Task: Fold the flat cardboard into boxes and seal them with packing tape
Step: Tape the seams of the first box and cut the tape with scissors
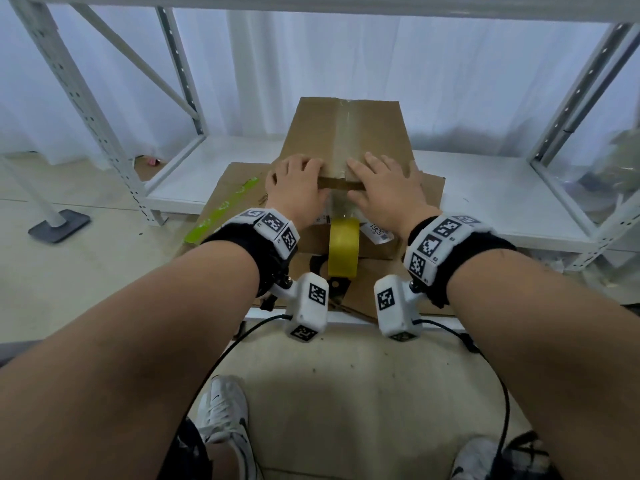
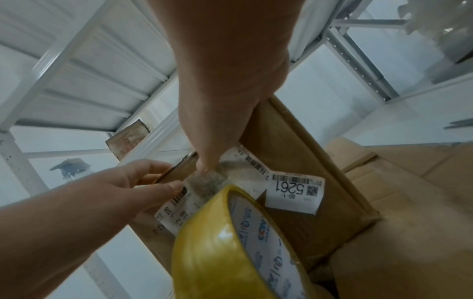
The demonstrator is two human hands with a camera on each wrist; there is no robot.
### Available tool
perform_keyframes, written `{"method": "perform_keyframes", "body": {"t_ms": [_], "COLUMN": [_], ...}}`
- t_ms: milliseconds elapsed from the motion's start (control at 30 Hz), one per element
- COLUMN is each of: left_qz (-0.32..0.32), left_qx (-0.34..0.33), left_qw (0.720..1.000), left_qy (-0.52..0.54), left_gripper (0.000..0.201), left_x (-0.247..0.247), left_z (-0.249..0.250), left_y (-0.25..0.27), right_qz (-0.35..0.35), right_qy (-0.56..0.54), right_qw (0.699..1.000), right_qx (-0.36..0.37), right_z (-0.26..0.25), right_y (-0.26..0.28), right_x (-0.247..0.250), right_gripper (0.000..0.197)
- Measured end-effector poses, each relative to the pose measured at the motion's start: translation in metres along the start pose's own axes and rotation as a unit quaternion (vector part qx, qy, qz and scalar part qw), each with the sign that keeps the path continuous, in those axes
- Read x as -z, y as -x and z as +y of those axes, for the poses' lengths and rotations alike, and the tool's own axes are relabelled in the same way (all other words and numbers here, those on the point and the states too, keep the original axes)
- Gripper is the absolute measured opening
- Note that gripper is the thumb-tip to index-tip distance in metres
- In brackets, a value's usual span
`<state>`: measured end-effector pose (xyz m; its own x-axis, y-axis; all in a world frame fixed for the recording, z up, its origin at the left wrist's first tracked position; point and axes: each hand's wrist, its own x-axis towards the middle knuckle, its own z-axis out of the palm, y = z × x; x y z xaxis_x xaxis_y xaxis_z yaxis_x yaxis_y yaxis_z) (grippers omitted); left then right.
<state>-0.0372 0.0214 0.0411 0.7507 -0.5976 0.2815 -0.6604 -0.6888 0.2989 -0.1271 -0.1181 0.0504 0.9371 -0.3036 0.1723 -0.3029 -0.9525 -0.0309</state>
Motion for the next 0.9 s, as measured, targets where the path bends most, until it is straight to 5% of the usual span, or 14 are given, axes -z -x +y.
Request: {"method": "perform_keyframes", "body": {"t_ms": [133, 267, 433, 533, 700, 900], "left_qz": [0.022, 0.018, 0.002, -0.067, -0.150, -0.168], "left_qx": [0.000, -0.052, -0.149, -0.185, -0.186, -0.161], "left_qw": [1.000, 0.998, 0.987, 0.978, 0.968, 0.968], "left_qy": [-0.006, 0.030, 0.056, 0.071, 0.077, 0.093], "left_gripper": [0.044, 0.037, 0.029, 0.029, 0.029, 0.028], "left_x": [0.009, 0.010, -0.024, -0.064, -0.113, -0.134], "left_z": [0.017, 0.048, 0.091, 0.116, 0.135, 0.140], "left_y": [0.009, 0.024, 0.044, 0.055, 0.062, 0.046], "right_qz": [0.099, 0.101, 0.000, -0.053, -0.081, -0.118], "right_qy": [-0.038, -0.071, -0.095, -0.111, -0.090, -0.060], "right_qw": [0.994, 0.991, 0.987, 0.975, 0.951, 0.934], "right_qx": [0.000, -0.045, -0.132, -0.183, -0.283, -0.333], "right_z": [0.011, 0.033, 0.070, 0.098, 0.142, 0.164], "right_y": [0.022, 0.055, 0.104, 0.133, 0.156, 0.147], "right_x": [0.004, 0.004, -0.023, -0.053, -0.087, -0.103], "right_gripper": [0.054, 0.049, 0.031, 0.033, 0.031, 0.018]}}
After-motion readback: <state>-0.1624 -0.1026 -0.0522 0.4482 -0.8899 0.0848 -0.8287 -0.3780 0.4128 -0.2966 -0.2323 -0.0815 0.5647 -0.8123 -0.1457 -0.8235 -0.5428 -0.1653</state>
